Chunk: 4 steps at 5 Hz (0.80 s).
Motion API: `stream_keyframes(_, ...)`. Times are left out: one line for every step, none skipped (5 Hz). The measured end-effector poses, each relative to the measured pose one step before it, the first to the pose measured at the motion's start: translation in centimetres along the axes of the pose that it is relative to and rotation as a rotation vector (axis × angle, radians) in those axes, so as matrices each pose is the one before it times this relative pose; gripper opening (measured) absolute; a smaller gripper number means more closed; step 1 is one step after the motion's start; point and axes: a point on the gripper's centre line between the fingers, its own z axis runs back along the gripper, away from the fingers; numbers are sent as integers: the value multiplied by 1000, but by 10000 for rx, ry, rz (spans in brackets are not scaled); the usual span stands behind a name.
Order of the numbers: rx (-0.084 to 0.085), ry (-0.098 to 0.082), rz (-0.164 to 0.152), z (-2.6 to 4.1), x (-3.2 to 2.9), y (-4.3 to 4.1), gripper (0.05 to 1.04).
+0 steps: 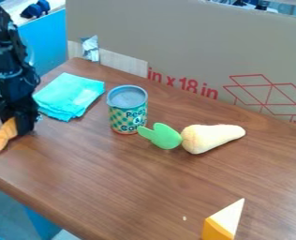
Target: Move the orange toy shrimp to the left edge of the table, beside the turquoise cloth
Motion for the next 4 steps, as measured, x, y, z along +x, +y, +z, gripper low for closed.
stream_keyframes(-141,34,-1,-440,378,-527,650)
stream_keyframes(-145,-48,399,989,-404,-874,888)
stream_keyframes(-197,-350,-166,1792,-909,-1253,1009)
stream_keyframes(1401,-248,-1130,4429,-441,-2222,1006)
